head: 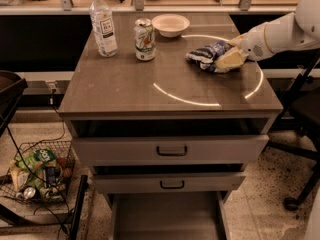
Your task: Place blue chip bag into bottom drawer
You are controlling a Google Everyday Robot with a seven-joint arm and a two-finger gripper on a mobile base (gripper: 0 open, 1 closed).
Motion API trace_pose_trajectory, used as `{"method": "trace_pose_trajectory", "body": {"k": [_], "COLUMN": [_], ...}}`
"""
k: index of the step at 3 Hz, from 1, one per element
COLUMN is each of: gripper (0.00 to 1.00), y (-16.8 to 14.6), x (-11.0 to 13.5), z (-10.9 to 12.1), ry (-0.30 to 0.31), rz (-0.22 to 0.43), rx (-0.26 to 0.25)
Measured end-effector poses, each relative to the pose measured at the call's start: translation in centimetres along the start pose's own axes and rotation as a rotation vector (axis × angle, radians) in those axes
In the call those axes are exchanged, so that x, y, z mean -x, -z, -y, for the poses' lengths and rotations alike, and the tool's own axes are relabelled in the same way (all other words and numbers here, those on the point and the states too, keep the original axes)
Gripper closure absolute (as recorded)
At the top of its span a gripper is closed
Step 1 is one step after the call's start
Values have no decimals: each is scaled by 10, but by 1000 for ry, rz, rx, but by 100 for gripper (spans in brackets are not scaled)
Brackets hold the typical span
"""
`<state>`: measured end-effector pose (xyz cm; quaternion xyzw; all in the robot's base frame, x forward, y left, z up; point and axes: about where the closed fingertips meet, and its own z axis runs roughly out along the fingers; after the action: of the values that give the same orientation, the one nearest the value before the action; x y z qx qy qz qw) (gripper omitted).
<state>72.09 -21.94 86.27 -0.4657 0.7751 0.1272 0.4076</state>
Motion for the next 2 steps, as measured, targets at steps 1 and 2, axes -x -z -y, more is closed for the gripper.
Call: {"method": "trace_pose_trajectory", "body": {"k": [1, 2], "gripper": [88, 100], "y": [-3, -4], "x": [0, 0], "z": [-1, -2], "ry": [0, 0], "rz": [0, 0], "rx": [6, 7]}}
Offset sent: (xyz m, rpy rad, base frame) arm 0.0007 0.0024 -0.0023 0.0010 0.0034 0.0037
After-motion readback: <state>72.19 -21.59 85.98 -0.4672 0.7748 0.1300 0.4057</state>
